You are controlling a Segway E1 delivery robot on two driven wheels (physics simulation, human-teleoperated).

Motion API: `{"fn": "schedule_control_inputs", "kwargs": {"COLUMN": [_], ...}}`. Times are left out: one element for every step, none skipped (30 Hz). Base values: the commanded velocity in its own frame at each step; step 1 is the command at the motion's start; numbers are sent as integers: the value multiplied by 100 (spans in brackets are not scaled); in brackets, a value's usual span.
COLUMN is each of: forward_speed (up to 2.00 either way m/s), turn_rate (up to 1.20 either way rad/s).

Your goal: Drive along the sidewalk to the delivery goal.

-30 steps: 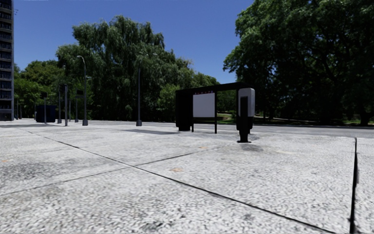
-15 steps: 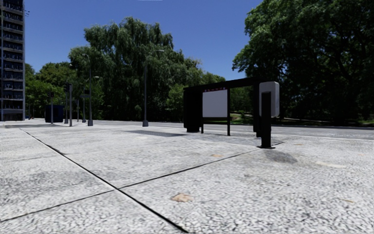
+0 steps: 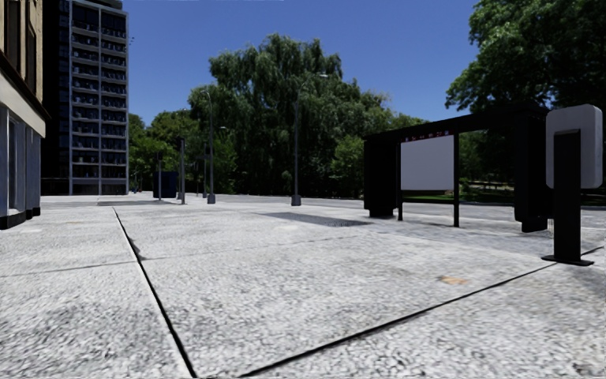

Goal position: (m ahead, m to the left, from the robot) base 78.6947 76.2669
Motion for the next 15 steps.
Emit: {"fn": "schedule_control_inputs", "kwargs": {"forward_speed": [196,196,196,196,196,196,196,196,196,196,196,196,196,196,196], "turn_rate": [15,15,12,12,12,11,11,11,11,11,11,11,11,11,17]}}
